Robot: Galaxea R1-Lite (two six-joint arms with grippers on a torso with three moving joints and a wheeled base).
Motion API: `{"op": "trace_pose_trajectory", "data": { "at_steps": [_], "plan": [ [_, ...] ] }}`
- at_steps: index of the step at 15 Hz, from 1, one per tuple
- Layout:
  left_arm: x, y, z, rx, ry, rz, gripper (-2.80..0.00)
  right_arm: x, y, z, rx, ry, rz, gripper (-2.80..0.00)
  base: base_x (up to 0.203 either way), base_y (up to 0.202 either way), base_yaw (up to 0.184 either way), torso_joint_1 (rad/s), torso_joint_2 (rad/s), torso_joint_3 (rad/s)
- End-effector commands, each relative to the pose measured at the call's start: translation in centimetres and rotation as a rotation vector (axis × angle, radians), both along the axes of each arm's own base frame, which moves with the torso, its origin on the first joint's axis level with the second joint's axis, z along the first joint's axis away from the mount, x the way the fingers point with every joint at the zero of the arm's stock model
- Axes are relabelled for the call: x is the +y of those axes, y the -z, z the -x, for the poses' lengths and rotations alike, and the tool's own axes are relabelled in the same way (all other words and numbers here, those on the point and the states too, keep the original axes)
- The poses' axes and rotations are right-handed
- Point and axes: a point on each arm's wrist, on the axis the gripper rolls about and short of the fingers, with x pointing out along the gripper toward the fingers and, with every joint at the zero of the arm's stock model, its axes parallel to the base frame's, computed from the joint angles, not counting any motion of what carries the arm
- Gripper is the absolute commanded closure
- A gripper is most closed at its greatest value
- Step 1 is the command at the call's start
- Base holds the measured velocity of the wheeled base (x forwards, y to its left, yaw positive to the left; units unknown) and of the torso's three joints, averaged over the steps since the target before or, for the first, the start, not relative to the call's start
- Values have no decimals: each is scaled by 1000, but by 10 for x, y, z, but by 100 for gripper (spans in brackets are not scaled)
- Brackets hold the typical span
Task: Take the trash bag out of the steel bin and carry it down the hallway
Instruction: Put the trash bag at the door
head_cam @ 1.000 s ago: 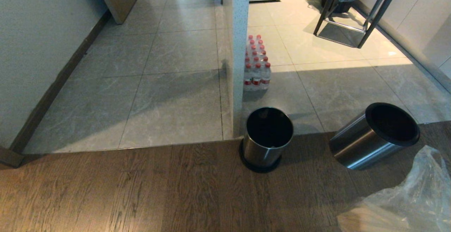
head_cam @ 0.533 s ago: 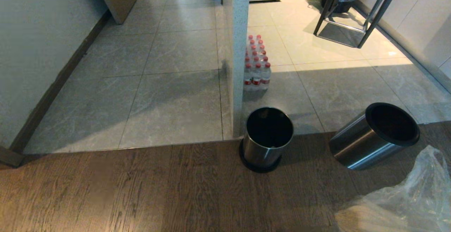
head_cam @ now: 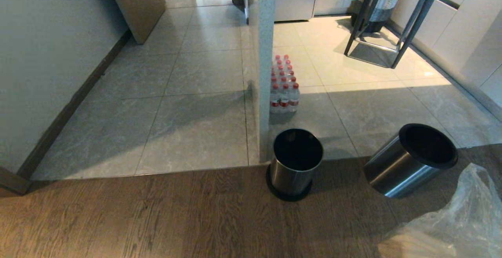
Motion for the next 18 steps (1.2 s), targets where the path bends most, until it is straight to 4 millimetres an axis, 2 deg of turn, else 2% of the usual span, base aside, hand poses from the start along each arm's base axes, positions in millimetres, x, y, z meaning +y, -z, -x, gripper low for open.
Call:
{"op": "trace_pose_trajectory", "data": {
  "at_steps": [1,12,18],
  "plan": [
    [0,0,0,-2,0,0,0,0,0,0,5,0,0,0,0,0,0,1,4,204],
    [0,0,0,-1,0,2,0,0,0,0,5,-2,0,0,0,0,0,3,3,199],
    [0,0,0,0,0,1,0,0,0,0,5,0,0,0,0,0,0,1,1,44]
  ]
}}
